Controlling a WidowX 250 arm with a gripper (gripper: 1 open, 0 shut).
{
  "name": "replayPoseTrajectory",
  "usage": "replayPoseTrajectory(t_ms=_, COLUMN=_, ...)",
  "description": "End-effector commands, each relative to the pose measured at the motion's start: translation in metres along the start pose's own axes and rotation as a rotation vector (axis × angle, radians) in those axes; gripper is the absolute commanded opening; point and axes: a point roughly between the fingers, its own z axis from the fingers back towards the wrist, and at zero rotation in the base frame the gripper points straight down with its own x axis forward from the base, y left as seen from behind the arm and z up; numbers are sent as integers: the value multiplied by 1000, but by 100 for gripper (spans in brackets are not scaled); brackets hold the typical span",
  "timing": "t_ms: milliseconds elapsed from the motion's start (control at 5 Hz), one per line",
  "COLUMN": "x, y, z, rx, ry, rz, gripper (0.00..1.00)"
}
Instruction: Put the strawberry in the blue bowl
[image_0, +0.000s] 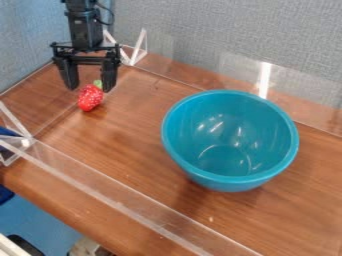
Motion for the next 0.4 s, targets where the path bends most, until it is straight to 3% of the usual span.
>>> replayPoseTrajectory(t_ms=0, x=5, y=7, z=21, rx=2, ry=-61, rz=15, gripper=100)
replayPoseTrajectory(t_ms=200, x=5, y=7, z=22, rx=-2, ry=-60, rz=13, gripper=100)
